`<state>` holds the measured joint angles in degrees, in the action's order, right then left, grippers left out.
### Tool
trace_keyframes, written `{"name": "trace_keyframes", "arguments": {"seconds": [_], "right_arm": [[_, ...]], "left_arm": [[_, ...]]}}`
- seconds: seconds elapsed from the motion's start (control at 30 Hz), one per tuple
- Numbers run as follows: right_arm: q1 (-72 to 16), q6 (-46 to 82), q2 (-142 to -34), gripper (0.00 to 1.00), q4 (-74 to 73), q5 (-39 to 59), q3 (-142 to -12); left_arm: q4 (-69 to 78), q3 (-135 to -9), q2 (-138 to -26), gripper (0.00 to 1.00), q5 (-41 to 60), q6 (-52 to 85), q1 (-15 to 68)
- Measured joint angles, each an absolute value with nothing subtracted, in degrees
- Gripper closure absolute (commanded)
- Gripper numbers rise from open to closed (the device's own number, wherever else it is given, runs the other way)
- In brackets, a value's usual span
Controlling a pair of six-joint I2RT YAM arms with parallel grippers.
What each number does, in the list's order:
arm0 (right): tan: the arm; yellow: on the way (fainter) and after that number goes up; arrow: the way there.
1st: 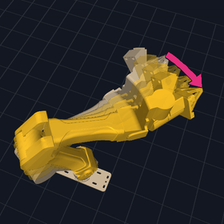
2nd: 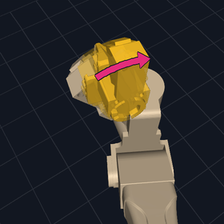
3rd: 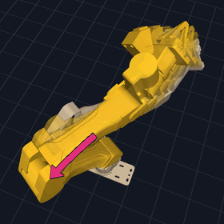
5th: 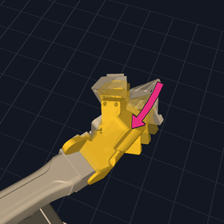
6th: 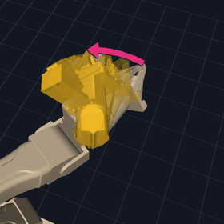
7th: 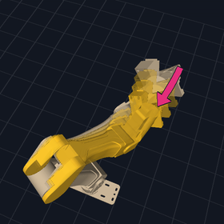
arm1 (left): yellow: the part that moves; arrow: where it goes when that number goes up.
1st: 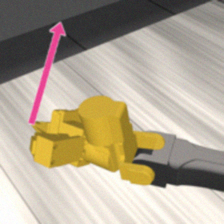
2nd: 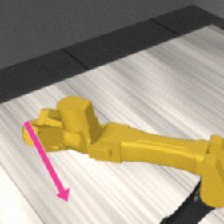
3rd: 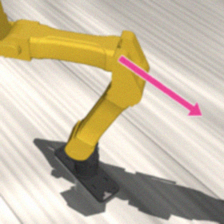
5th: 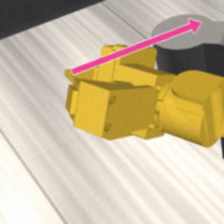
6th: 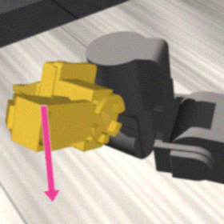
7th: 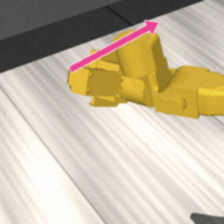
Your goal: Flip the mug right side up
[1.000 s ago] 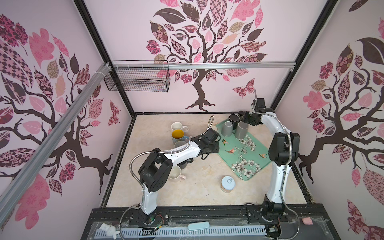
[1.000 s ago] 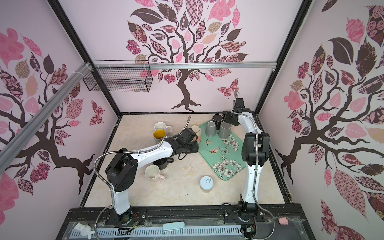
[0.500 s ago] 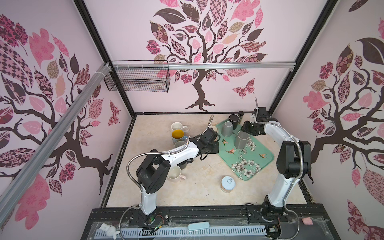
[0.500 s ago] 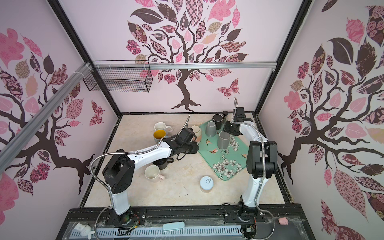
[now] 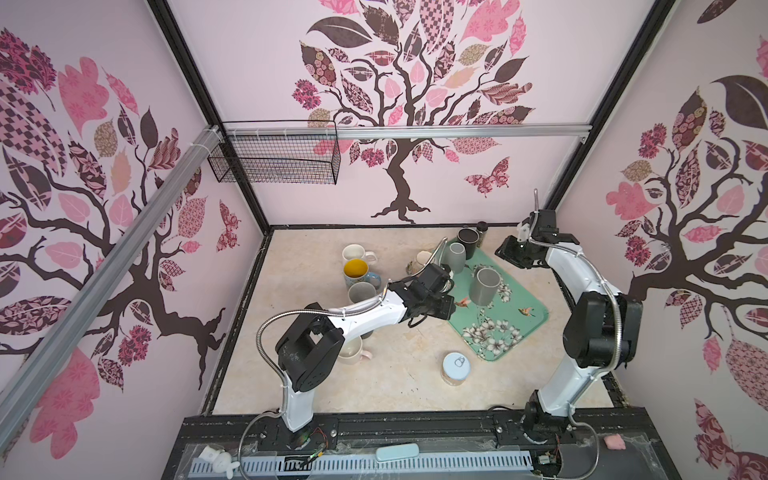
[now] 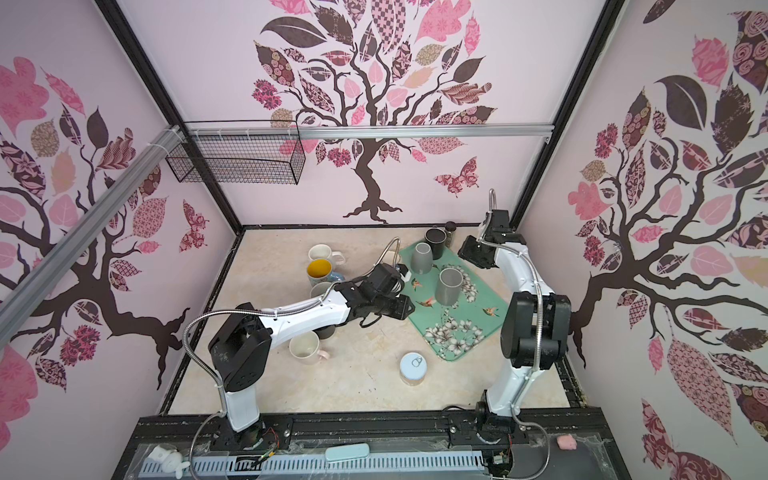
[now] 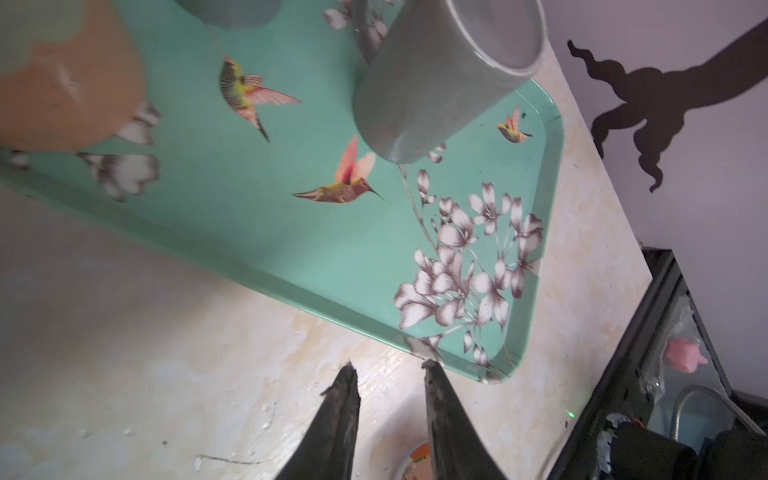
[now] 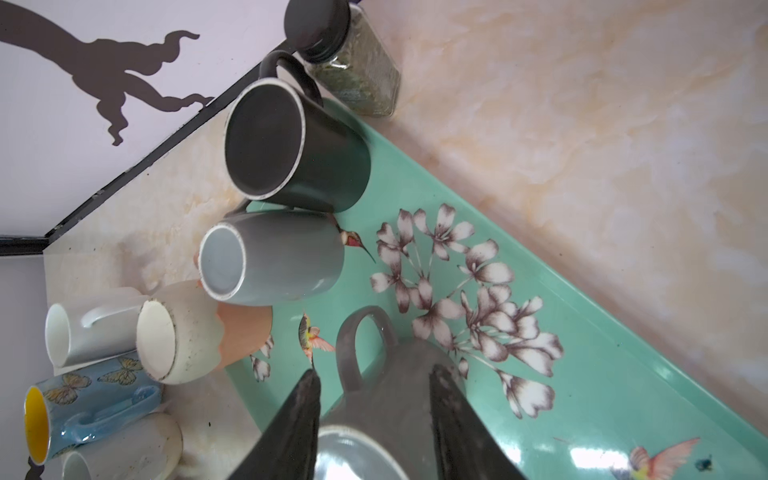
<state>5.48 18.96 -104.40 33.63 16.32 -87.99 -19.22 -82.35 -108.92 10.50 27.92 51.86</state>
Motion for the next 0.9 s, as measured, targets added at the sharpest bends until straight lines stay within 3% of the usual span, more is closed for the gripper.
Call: {"name": "trace_keyframes", "arguments": {"seconds": [0.47, 0.9], "right_arm": [[5.32, 14.7, -116.53, 0.56, 30.17, 34.26, -87.79], [5.82, 14.66, -110.59, 0.62, 28.56, 30.87, -76.49]], "left_arm": [[-16.51, -92.88, -120.68, 0.71, 16.93, 24.4, 56.25], [-16.8, -99.42, -126.8, 0.69, 15.46, 29.93, 52.64]]}}
